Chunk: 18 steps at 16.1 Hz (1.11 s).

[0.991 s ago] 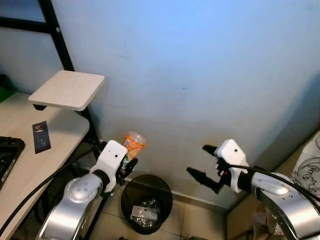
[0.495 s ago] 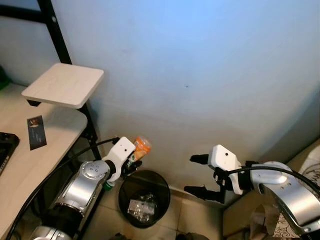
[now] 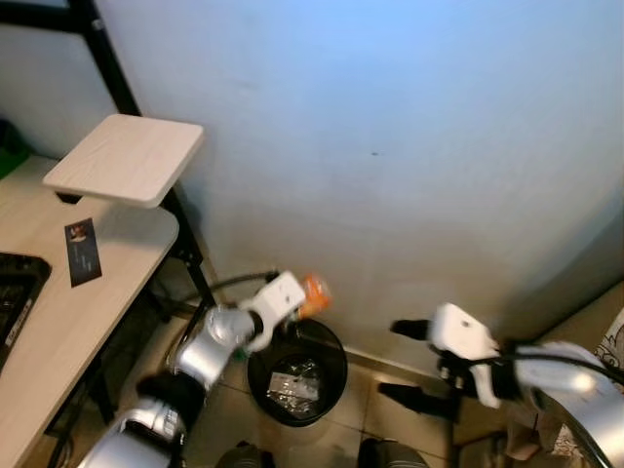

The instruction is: Clean up the room

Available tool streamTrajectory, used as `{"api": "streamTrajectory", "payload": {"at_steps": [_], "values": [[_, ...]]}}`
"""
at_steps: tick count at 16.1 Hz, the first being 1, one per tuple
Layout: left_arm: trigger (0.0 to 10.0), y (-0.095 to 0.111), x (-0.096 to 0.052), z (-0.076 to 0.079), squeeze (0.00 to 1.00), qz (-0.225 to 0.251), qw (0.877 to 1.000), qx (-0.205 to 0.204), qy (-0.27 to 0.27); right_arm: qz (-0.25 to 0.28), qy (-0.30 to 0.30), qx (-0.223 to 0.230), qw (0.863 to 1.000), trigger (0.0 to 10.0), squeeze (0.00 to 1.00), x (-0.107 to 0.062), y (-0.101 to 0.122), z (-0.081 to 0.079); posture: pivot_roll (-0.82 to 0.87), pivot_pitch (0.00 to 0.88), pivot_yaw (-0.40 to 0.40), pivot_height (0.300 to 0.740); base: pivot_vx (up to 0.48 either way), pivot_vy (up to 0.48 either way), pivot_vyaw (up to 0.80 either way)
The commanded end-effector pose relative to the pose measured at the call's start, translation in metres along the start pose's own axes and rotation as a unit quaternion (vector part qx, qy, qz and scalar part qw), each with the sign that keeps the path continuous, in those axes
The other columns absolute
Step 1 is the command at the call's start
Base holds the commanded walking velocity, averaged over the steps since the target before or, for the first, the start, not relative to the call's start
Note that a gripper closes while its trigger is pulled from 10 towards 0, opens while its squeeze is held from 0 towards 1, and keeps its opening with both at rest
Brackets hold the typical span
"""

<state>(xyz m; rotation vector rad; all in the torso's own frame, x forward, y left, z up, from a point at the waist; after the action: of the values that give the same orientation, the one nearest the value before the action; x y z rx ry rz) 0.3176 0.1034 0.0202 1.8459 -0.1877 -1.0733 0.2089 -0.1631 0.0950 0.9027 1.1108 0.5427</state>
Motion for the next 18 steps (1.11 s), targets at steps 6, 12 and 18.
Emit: {"api": "streamTrajectory", "payload": {"at_steps": [6,12,18], "values": [[10.0,-0.006,0.005,-0.007,0.0,-0.007,0.998,0.056,0.024,-0.006,-0.016,-0.006,1.0,10.0,0.0,-0.016,0.003,-0.01,-0.18,0.152,0.118,0.74,0.0,0.0,0.0],[10.0,0.013,0.008,-0.02,0.0,0.033,0.996,0.049,0.066,-0.011,0.016,-0.015,1.0,10.0,0.0,-0.018,0.008,-0.015,-0.19,0.171,0.095,0.74,0.0,0.0,0.0],[10.0,0.034,0.013,-0.023,0.66,0.083,0.991,-0.034,0.096,-0.008,0.03,-0.017,0.999,10.0,0.0,-0.018,0.013,-0.017,-0.21,0.172,0.087,0.74,0.0,0.0,0.0]]}}
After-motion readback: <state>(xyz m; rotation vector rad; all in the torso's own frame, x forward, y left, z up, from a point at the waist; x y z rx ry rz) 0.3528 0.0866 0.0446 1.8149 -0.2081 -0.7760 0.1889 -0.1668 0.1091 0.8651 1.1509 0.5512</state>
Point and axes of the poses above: a point about 5 cm out from each wrist's last joint towards the gripper, its own x axis pointing out of the wrist towards the gripper, its own y axis along the axis of the wrist's last joint, z = x × y, the point moved 2 cm from there along x, pointing out of the wrist towards the gripper, and after that the axes turned 8 degrees about -x, right-handed, at the moved point
